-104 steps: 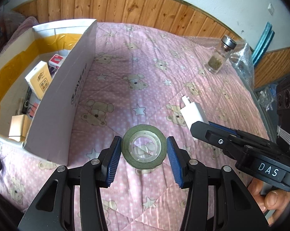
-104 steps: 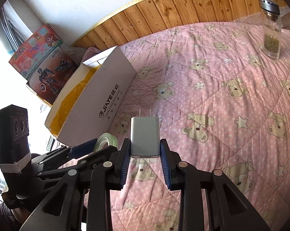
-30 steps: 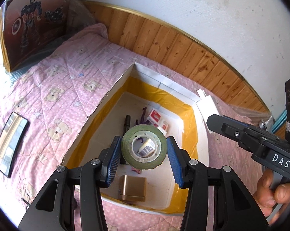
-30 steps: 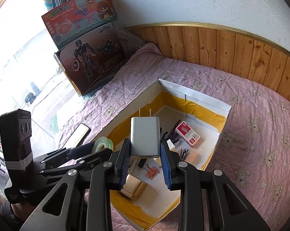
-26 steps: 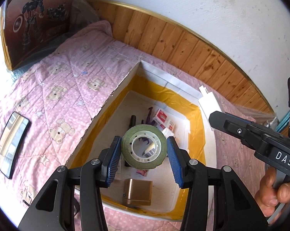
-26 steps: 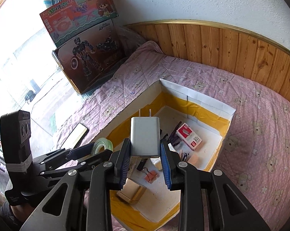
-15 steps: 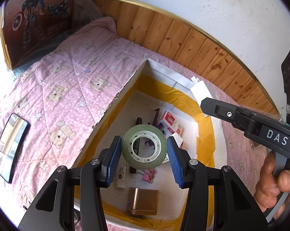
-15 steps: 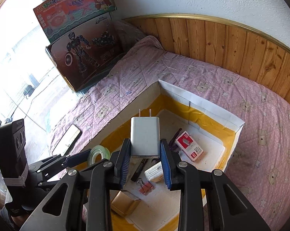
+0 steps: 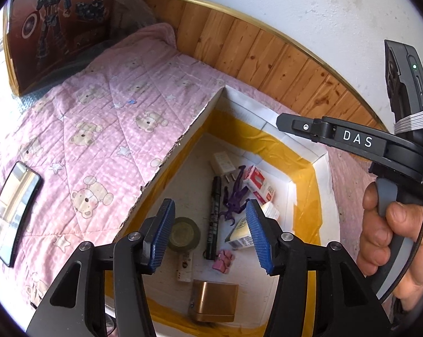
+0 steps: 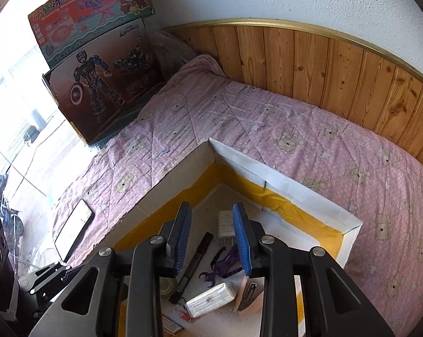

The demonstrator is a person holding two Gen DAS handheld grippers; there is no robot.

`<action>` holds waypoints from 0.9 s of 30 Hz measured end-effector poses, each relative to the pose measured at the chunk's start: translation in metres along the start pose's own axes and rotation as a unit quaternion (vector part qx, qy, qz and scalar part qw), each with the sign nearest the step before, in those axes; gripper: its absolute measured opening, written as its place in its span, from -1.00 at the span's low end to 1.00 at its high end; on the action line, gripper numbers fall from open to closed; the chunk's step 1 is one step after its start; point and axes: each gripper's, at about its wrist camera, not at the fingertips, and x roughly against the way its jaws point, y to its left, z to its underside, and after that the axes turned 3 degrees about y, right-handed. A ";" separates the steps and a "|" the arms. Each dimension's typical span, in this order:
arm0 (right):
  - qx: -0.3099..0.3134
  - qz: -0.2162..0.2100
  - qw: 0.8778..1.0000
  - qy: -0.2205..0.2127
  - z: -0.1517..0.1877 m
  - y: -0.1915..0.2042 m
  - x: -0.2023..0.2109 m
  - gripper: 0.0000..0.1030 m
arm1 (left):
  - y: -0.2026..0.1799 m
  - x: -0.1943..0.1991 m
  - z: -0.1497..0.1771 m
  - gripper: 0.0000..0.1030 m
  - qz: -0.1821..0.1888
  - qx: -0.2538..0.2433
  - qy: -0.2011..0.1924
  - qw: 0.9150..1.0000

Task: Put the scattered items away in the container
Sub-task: 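Open both tools releasing tape roll and charger into the box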

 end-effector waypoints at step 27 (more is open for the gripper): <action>0.083 0.020 0.994 0.063 0.065 0.016 0.039 -0.14 | -0.030 0.030 0.035 0.08 -0.012 -0.033 0.008 0.999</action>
